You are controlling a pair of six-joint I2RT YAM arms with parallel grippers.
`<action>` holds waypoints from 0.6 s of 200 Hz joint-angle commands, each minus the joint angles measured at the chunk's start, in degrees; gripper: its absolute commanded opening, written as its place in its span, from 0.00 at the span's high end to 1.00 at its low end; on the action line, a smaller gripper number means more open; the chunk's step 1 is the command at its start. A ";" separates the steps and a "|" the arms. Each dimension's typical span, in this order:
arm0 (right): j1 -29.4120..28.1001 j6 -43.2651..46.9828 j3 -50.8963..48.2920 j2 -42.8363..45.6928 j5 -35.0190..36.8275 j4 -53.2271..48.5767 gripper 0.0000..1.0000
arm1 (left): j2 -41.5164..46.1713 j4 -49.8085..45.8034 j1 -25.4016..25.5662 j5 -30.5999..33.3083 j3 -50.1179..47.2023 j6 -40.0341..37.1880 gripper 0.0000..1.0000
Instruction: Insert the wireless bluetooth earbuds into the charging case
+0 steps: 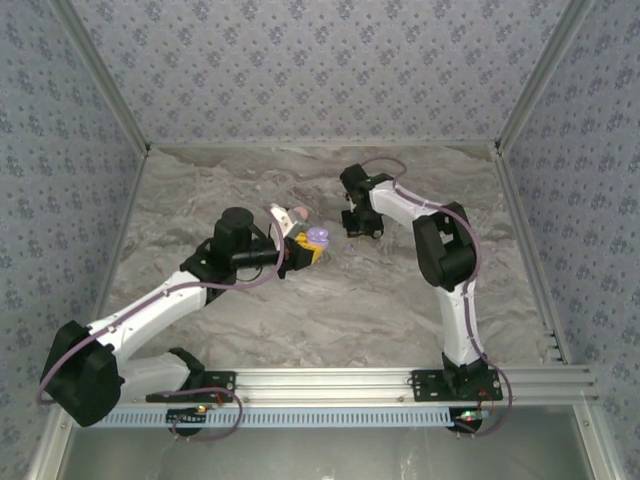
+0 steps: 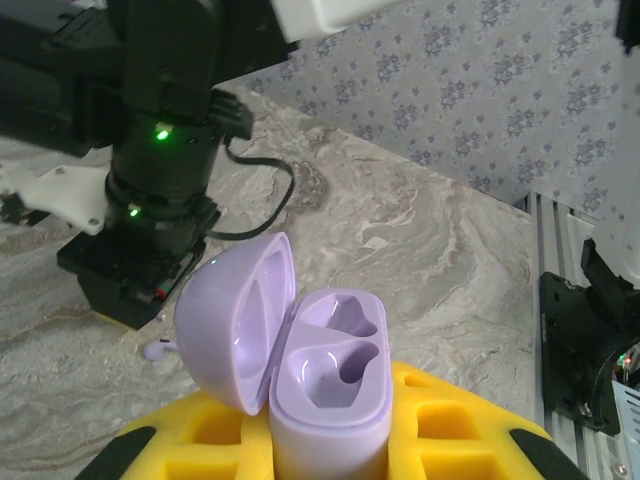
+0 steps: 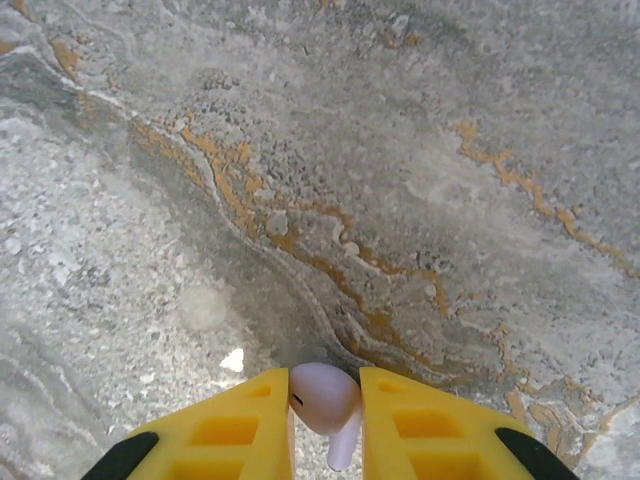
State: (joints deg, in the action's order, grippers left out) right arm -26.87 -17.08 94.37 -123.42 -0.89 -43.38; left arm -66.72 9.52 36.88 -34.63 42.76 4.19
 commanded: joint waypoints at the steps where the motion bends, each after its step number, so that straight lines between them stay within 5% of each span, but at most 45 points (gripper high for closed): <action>1: 0.77 1.06 -2.99 4.28 -2.16 4.14 0.78 | -1.19 3.14 0.42 2.36 -0.56 1.89 0.90; 120: 2.96 -2.16 -18.43 18.01 -10.39 17.40 0.78 | -12.15 13.19 0.59 9.11 -3.28 10.61 0.90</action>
State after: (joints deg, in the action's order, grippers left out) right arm -24.45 -17.85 77.36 -108.49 -9.02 -28.60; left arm -77.34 18.26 36.93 -27.11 39.90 12.19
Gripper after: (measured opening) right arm 0.224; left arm 0.205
